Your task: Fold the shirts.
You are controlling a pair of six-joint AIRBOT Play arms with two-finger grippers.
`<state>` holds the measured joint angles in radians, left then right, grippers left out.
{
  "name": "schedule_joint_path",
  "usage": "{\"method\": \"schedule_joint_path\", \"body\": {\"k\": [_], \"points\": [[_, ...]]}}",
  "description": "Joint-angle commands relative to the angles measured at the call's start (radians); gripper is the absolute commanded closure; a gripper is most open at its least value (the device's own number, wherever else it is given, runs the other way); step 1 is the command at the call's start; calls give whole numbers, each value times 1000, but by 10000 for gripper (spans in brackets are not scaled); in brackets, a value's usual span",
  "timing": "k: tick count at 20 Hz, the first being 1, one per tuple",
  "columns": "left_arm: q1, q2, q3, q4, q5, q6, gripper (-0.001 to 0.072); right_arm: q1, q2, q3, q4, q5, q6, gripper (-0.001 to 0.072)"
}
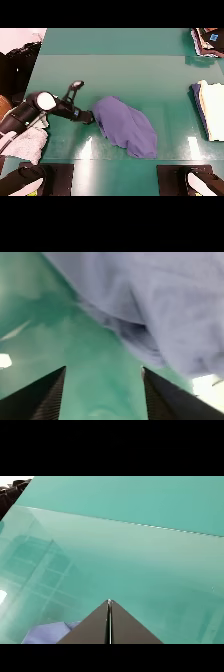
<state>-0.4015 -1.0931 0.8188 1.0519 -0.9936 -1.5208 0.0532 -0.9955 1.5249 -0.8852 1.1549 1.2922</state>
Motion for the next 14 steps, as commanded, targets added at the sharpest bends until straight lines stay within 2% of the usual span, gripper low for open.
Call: {"method": "schedule_joint_path", "body": {"k": [1, 5, 7, 9, 10, 11, 13, 14], "points": [[8, -60, -115, -237, 122, 126, 154, 1, 0, 1, 0, -1, 0, 696], [8, -158, -115, -323, 122, 180, 154, 1, 0, 1, 1, 0, 1, 696], [8, -193, -115, -384, 121, 238, 154, 1, 0, 1, 1, 0, 1, 696], [8, -212, -115, -393, 124, 246, 156, 1, 0, 1, 1, 0, 1, 696], [8, -215, -115, -389, 131, 247, 240, 1, 0, 1, 1, 0, 1, 696], [8, -215, -115, -391, 146, 247, 356, 1, 0, 1, 1, 0, 1, 696], [8, -215, -115, -400, 186, 246, 369, 1, 0, 1, 1, 0, 1, 696], [9, -214, -115, -402, 203, 246, 461, 1, 0, 1, 1, 0, 1, 696]]}}
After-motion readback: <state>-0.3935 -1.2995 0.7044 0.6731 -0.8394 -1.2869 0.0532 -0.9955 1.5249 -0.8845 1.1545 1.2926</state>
